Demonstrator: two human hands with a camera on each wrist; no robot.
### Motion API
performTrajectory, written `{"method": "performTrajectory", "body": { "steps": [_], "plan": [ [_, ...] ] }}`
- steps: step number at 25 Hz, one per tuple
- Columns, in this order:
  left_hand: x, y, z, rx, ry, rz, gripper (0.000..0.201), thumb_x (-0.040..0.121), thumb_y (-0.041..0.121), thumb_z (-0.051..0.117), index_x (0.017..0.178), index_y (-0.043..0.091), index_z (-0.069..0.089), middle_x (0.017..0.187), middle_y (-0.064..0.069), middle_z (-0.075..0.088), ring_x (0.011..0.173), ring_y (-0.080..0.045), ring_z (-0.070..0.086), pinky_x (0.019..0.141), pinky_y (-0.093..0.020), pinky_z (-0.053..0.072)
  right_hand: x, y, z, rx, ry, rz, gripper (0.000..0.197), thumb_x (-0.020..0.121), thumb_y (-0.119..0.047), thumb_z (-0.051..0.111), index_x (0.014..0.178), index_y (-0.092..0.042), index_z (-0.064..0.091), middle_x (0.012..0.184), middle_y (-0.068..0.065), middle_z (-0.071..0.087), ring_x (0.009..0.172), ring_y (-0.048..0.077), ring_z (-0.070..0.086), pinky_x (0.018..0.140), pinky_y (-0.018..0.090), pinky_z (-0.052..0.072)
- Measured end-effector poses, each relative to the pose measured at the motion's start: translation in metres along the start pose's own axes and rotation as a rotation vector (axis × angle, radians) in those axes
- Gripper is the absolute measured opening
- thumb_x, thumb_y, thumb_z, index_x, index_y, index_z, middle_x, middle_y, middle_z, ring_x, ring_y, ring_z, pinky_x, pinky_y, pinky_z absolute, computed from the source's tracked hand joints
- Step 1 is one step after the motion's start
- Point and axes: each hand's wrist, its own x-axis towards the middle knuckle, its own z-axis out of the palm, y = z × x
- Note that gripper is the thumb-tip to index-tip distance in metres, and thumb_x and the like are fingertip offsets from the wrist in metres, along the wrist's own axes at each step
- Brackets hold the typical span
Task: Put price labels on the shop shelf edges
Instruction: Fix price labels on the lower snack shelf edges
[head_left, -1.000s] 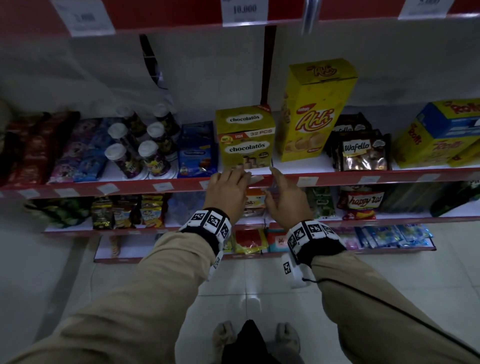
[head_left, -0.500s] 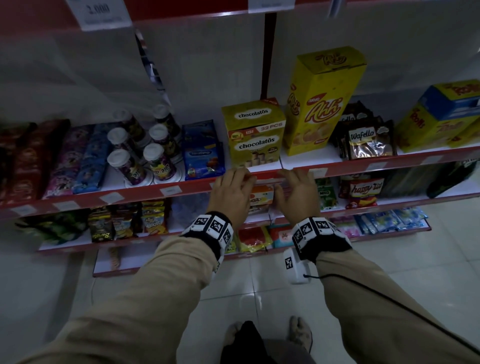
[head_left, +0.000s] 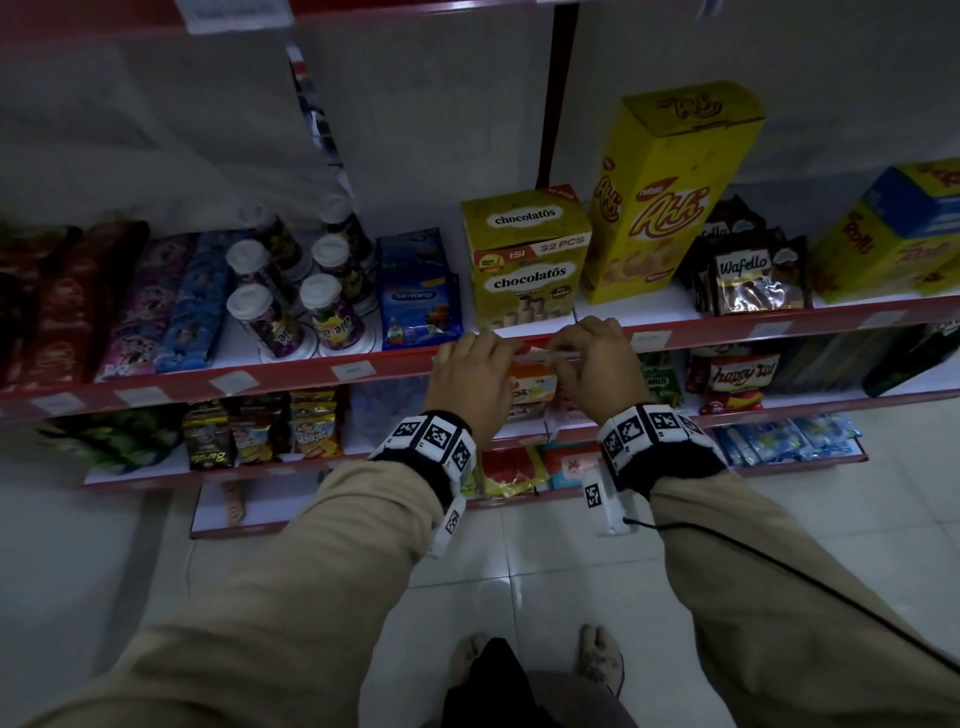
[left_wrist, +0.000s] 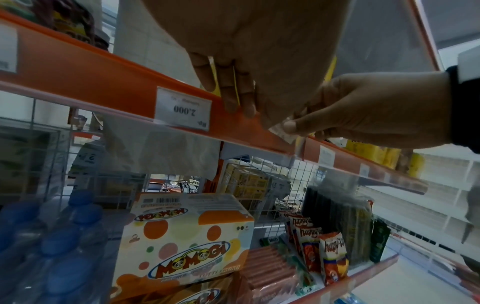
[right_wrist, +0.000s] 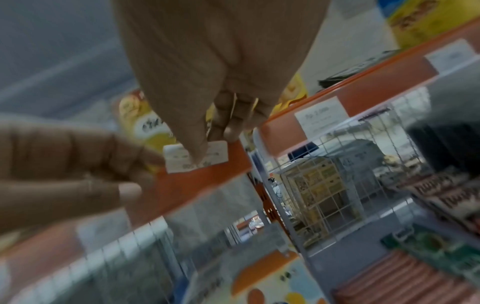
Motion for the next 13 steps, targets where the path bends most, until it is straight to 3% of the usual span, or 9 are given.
{"method": "performTrajectory", "body": {
  "steps": [4,9,11,13],
  "plan": [
    [0.006,0.001,-0.001,-0.102,0.015,-0.072,0.035,0.098,0.037,0.040,0.124,0.017,0.053,0.122,-0.003,0.053,0.111,-0.026,0.043,0.090,-0.038,0.031,0.004,-0.005,-0.013,0.506,0.121,0.198,0.009,0.083,-0.016,0.072,0.084,-0.009,0.066,0.077,0.005,0.066,0.072,0.010,0.060,0.070,0.023,0.050],
    [0.008,0.004,0.002,-0.259,0.049,-0.145,0.037,0.100,0.042,0.034,0.127,0.026,0.053,0.128,0.001,0.054,0.114,-0.026,0.043,0.093,-0.040,0.036,0.009,-0.016,-0.014,0.887,0.079,0.333,0.026,0.079,0.003,0.071,0.099,-0.005,0.057,0.092,0.027,0.066,0.081,0.025,0.064,0.077,0.036,0.052],
    [0.008,0.005,0.004,-0.369,0.091,-0.162,0.036,0.099,0.042,0.038,0.127,0.026,0.055,0.125,0.000,0.057,0.109,-0.027,0.044,0.091,-0.041,0.038,0.007,-0.020,-0.010,0.954,0.019,0.340,0.032,0.078,0.006,0.071,0.103,-0.004,0.054,0.090,0.026,0.066,0.077,0.024,0.063,0.077,0.037,0.052],
    [0.009,0.006,0.006,-0.463,0.138,-0.183,0.031,0.097,0.040,0.045,0.119,0.024,0.063,0.117,-0.001,0.061,0.102,-0.027,0.045,0.087,-0.042,0.040,0.004,-0.023,-0.006,0.964,-0.032,0.330,0.034,0.077,0.005,0.072,0.104,-0.003,0.053,0.084,0.016,0.065,0.072,0.020,0.062,0.075,0.036,0.053]
  ]
}}
